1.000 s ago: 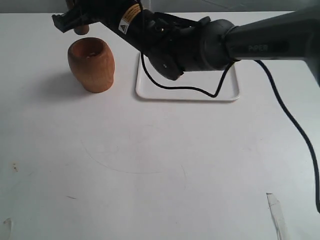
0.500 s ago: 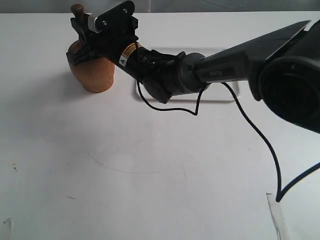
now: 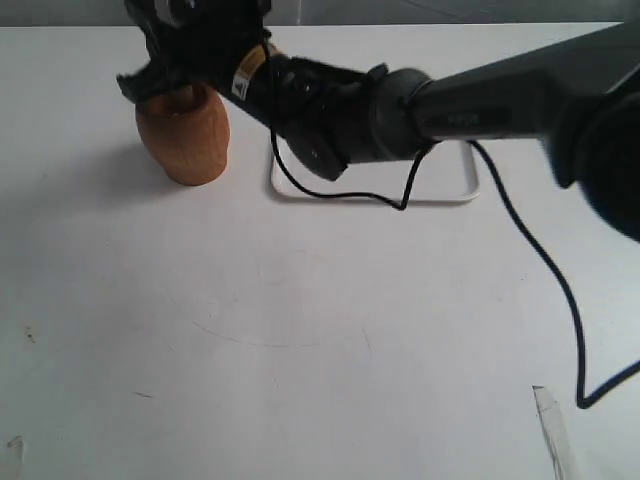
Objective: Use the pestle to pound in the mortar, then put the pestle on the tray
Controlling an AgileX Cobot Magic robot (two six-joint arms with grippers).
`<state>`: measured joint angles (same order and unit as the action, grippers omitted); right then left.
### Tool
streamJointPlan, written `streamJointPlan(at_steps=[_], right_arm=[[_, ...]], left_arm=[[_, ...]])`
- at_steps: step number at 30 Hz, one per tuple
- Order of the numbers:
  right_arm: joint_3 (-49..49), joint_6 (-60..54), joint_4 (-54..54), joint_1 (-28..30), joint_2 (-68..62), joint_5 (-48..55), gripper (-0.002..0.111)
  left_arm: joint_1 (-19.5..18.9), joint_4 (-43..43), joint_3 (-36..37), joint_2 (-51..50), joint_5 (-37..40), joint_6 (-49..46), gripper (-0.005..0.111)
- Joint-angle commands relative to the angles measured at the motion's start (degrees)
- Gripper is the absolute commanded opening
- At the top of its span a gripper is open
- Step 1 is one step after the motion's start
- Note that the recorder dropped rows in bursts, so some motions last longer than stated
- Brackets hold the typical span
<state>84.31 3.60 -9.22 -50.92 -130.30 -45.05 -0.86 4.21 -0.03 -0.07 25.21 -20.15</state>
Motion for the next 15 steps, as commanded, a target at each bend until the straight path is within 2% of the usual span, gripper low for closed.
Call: streamJointPlan(at_steps=[1, 5, 15], right_arm=[[-0.25, 2.36, 0.78, 0.12, -5.38, 0.39, 0.0], [-0.25, 2.61, -1.31, 0.12, -3.14, -0.46, 0.0], [-0.25, -1.47, -0.48, 0.12, 13.88, -0.89, 0.0]], left_arm=[[0.44, -0.42, 0.03, 0.07, -0.17, 0.47, 0.0], [0.44, -0.42, 0.03, 0.07, -0.17, 0.47, 0.0], [0.44, -0.42, 0.03, 0.07, -0.17, 0.47, 0.0]])
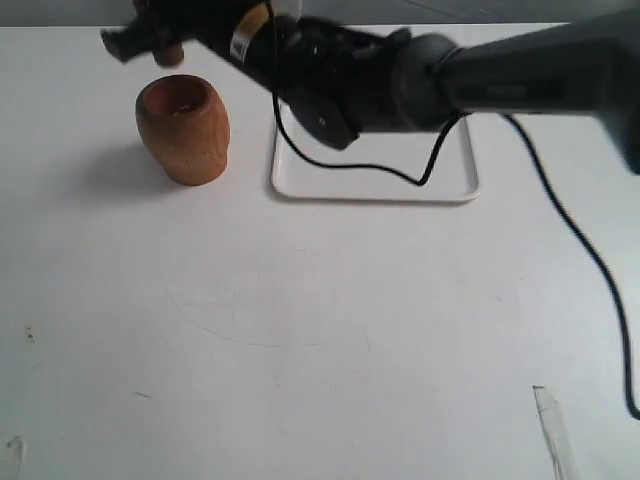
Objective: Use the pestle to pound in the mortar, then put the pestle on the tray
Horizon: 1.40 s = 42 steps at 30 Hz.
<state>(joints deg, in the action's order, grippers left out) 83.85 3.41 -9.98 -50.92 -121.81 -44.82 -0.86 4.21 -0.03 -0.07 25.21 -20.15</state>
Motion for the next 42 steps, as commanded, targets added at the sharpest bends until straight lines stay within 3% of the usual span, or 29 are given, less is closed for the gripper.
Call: streamJointPlan(at_steps=[1, 15, 31, 42], right_arm=[[0.22, -1.29, 0.28, 0.12, 5.51, -0.99, 0.0], [0.22, 3.39, 2.73, 0.12, -14.61, -0.1, 0.0], [0.22, -1.67, 1.23, 0.12, 6.75, -3.94, 0.0], [0.22, 6.0, 1.34, 0.12, -9.31, -2.91, 0.0]], left_arm=[[0.44, -0.42, 0.03, 0.07, -0.17, 0.47, 0.0], [0.44, -0.42, 0.03, 0.07, -0.17, 0.47, 0.0], [0.44, -0.42, 0.03, 0.07, -0.17, 0.47, 0.0], [0.44, -0.42, 0.03, 0.07, -0.17, 0.47, 0.0]])
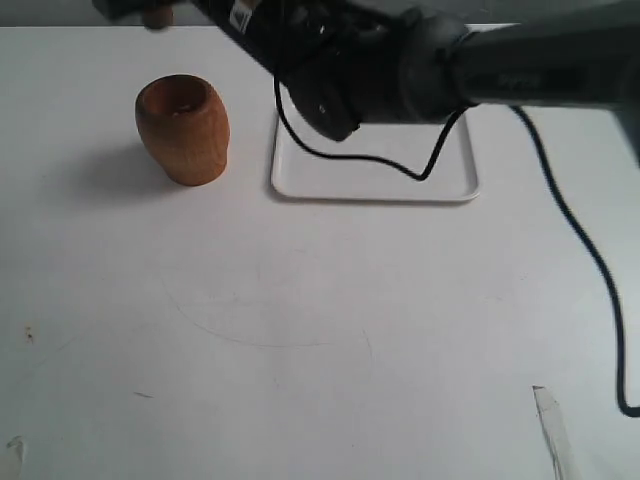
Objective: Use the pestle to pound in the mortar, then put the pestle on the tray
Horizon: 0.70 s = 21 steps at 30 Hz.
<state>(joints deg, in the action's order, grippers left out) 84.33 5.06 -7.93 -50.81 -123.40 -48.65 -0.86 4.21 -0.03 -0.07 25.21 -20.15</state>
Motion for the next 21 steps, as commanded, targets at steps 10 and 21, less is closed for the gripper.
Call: streamJointPlan(at_steps=[10, 21], right_arm=[[-0.27, 5.84, -0.72, 0.0, -12.63, -0.89, 0.0], [-0.27, 5.47, -18.65, -0.27, 10.1, 17.09, 0.0]], left_arm=[[0.44, -0.42, 0.03, 0.07, -0.17, 0.47, 0.0], [0.44, -0.42, 0.03, 0.07, -0.17, 0.47, 0.0]])
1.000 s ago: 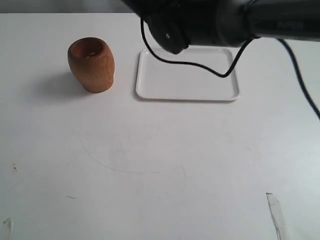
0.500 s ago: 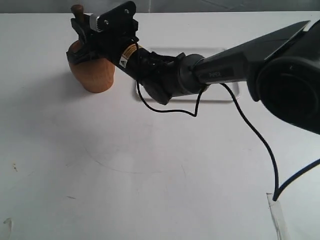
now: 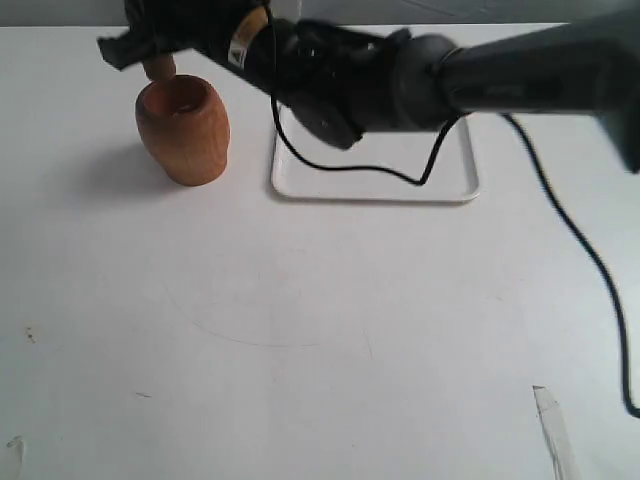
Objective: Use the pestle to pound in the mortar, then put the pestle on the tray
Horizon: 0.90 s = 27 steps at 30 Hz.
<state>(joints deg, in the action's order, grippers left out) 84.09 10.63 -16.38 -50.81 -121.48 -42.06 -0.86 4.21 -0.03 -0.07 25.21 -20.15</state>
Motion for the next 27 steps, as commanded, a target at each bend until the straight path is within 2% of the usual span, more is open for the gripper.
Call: streamJointPlan(at_steps=[1, 9, 12, 19, 23, 27], right_arm=[[-0.03, -0.1, -12.52, -0.66, 10.09, 15.72, 0.0], [-0.03, -1.1, -22.48, -3.41, 19.47, 56.92, 0.0], [-0.03, -2.48, -22.62, -3.67, 22.74, 65.58, 0.0], [-0.03, -4.26, -22.14, -3.67, 30.14, 78.54, 0.0], [-0.03, -13.59, -14.57, -2.81, 31.68, 86.51, 0.0], [-0.03, -20.68, -2.38, 0.83, 30.7, 93.67, 0.0]], left_arm=[[0.44, -0.42, 0.03, 0.07, -0.17, 0.47, 0.0], [0.44, -0.42, 0.03, 0.07, -0.17, 0.47, 0.0], [0.44, -0.42, 0.03, 0.07, -0.17, 0.47, 0.0], [0.44, -0.42, 0.03, 0.07, -0.17, 0.47, 0.0], [0.44, -0.42, 0.03, 0.07, -0.17, 0.47, 0.0], [0.44, -0.42, 0.03, 0.07, -0.17, 0.47, 0.0]])
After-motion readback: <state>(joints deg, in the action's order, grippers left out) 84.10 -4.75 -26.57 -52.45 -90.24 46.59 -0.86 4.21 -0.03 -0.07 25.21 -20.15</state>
